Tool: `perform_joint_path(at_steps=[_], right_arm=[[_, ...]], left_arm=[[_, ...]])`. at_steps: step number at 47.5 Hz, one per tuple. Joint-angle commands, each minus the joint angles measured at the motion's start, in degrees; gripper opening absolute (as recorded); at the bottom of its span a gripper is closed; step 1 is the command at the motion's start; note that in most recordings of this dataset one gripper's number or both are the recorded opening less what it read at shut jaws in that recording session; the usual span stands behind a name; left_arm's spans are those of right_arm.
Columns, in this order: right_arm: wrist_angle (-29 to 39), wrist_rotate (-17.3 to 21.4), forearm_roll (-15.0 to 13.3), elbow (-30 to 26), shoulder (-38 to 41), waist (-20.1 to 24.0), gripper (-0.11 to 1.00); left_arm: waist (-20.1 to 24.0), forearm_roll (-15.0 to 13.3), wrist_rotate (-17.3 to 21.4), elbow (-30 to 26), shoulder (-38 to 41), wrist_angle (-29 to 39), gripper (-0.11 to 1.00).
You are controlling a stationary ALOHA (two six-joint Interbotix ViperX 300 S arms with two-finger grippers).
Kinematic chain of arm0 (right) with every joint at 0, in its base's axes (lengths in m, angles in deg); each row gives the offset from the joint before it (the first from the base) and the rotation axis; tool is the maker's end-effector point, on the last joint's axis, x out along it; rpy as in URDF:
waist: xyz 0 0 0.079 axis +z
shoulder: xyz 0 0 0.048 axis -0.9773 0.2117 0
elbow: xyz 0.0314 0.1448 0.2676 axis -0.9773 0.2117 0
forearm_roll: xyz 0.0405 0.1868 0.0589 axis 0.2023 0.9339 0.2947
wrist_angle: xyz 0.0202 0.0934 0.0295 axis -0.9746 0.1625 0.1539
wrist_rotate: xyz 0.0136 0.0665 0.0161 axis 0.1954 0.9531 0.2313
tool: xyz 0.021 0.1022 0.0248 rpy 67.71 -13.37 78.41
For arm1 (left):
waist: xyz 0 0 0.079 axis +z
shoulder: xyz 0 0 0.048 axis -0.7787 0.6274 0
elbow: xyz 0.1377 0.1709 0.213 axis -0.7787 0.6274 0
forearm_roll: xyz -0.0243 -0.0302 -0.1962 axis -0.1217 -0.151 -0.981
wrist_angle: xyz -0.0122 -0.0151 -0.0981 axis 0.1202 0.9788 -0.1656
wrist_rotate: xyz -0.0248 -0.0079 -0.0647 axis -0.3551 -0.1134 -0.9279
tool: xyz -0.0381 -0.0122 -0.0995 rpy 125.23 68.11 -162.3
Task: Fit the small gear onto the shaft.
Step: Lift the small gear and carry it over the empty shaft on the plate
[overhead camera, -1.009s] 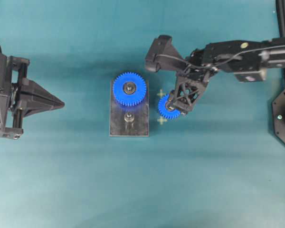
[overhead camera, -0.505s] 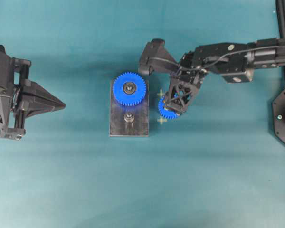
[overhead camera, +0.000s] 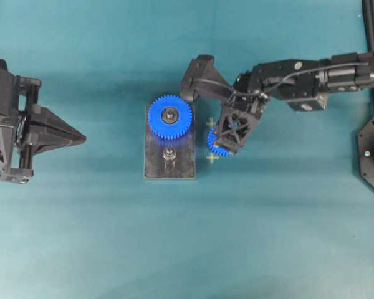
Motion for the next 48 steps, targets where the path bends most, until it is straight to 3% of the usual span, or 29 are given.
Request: perform_joint_path(at_steps=[1,3,19,29,48], right_arm=[[-0.1,0.6,0.0,-0.9,-1.1,-0.2,0.39],[-0.3,0.7,0.0,-1.1,-1.3,-0.1,0.34],[7.0,0.4,1.1,-6.2,-5.4,2.0,0.34],[13.7,0.5,1.2,-14.3,-4.9,4.3,0.34],[15.7,-0.7,1.2,-26.9,3.0,5.4,0.34]], left_arm=[[-0.1,0.2,-0.1,-0.6,-0.1,-0.4,0.0],[-0.1,0.2,-0.1,-0.6,-0.1,-0.4,0.0],[-0.1,0.2,-0.1,-0.7,-0.1,-1.0,0.0],[-0.1,0.2,-0.2,-0.4,-0.1,-2.7,0.0],[-0.1,0.2,-0.7,-0.1,0.0,-3.1,0.0]])
